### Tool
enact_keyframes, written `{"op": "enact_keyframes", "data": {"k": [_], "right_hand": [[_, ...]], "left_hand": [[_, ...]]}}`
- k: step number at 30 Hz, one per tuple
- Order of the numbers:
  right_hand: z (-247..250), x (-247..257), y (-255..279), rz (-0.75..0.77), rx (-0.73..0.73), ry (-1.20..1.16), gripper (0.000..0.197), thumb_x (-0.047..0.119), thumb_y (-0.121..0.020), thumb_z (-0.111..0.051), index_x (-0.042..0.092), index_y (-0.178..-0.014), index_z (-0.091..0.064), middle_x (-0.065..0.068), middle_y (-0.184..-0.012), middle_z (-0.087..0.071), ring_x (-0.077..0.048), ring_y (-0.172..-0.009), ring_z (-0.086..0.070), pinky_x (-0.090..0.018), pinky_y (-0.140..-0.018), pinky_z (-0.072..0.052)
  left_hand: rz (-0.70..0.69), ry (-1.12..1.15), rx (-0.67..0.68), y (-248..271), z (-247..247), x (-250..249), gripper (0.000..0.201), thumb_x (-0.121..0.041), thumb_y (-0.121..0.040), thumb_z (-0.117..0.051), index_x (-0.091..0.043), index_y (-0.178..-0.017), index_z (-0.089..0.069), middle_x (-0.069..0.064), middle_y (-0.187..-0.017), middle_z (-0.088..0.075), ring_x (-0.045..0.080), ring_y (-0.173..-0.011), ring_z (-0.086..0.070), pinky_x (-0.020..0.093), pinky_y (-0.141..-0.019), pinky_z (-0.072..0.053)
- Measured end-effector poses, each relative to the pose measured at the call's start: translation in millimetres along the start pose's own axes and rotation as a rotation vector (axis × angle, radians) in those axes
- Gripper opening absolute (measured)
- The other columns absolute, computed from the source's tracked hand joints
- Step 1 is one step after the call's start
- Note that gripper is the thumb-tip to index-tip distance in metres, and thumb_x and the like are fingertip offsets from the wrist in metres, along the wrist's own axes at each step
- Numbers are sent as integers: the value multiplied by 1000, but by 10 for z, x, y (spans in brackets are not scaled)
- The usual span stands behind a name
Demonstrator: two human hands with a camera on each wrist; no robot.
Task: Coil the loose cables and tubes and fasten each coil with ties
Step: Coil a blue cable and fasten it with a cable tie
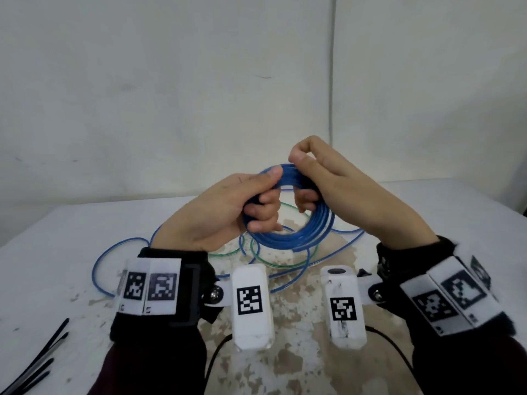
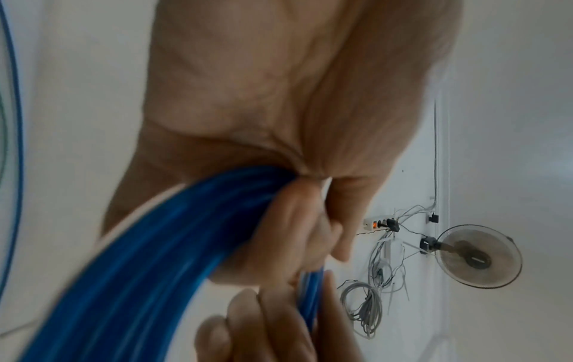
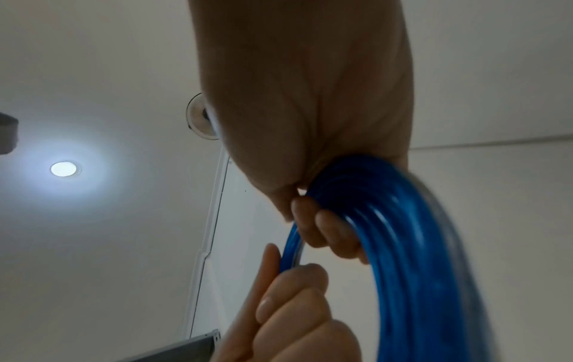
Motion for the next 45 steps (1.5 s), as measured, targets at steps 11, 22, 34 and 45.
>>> {"op": "enact_keyframes", "data": {"k": [11, 22, 34, 45], "right_hand": [[119, -19, 4, 7, 31, -85, 28, 14, -102, -36, 7, -117, -59, -9, -108, -70, -21, -87, -72, -27, -70, -57], [-2, -112, -26, -62, 125, -488, 39, 27, -101, -30, 8, -106, -64, -8, -91, -74, -19, -90, -68, -32, -82, -56], [-250, -121, -153, -47, -17, -924, 42, 36, -103, -22, 11, -77, -45, 3, -54, -38, -15, -62, -44, -28, -79, -38], [-641, -96, 105, -137, 230, -366, 43, 31, -103, -31, 8, -71, -48, 8, -48, -25, -14, -52, -29, -20, -65, -43]], "left_hand": [[-249, 268, -213, -33, 178, -68, 45, -45, -95, -37, -20, -58, -35, -10, -47, -19, 7, -42, -19, 35, -71, -4], [-350, 537, -269, -66, 163, -99, 48, -45, -98, -33, -20, -57, -36, -10, -44, -21, 4, -38, -21, 18, -48, -23], [-390, 541, -266, -48, 60, -116, 44, -37, -101, -28, -16, -63, -33, -4, -47, -30, 13, -46, -40, 24, -61, -42], [94, 24, -190, 683, 262, -21, 39, -37, -97, -36, -6, -78, -50, -1, -44, -34, 15, -40, -43, 47, -95, -47]]}}
Point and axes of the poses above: each hand's wrist, its own y-axis away from the middle knuckle, its own z-axis out of the back of the hand, x = y × z, the point moved 3 cm from there along -y, towards the middle knuckle
